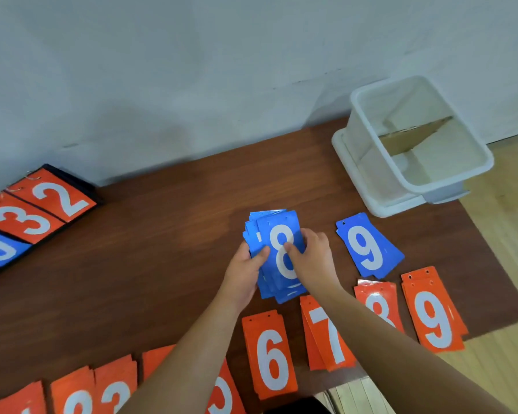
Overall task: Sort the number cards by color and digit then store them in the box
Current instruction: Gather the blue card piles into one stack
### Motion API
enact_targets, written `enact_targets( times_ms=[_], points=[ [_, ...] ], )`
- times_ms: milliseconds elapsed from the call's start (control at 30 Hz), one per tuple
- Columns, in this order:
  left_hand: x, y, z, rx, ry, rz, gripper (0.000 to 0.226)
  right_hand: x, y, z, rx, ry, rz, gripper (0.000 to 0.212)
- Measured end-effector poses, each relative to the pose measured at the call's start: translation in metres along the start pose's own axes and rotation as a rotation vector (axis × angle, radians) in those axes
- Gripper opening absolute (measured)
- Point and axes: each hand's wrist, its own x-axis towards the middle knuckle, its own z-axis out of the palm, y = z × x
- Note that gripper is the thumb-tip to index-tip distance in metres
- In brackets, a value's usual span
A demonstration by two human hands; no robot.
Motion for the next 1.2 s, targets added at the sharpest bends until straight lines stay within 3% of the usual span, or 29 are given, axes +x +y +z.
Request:
enact_targets(
  times_ms=[167,300,400,567,667,833,900,1000,1100,1200],
  points=[
    [0.01,-0.006,0.022,0.1,0.082,0.017,0.032,0.005,0.014,-0.02,-0.083,-0.011,-0.013,0.051],
    [0.015,-0.007,0.03,0.056,0.087,0.004,0.031,0.025,0.053,-0.059,-0.268,0.173,0.055,0.052],
    [0.015,-0.006,0.031,0.06,0.081,-0.013,0.03,0.041,0.08,-0.086,-0.448,0.239,0.167,0.064],
    [0.016,-0.008,0.032,0.071,0.099,-0.04,0.026,0.057,0.098,-0.092,-0.634,0.188,0.243,0.086],
    [0.016,-0.009,0.031,0.086,0.1,-0.041,0.029,0.061,0.098,-0.086,-0.728,0.22,0.232,0.084],
    [0.015,-0.011,0.025,0.101,0.123,-0.057,0.032,0.068,0.087,-0.08,-0.687,0.15,0.286,0.081],
    [0.016,-0.012,0.021,0.104,0.128,-0.058,0.033,0.068,0.081,-0.078,-0.688,0.162,0.232,0.069],
    [0.017,-0.013,0.012,0.097,0.154,-0.057,0.032,0.066,0.066,-0.073,-0.48,0.184,0.095,0.031],
    [0.02,-0.011,0.003,0.087,0.188,-0.041,0.031,0.057,0.039,-0.065,-0.076,0.156,0.058,0.025],
    [0.021,-0.008,-0.003,0.059,0.18,-0.022,0.032,0.038,0.013,-0.05,0.328,-0.004,0.138,0.011]
  ],
)
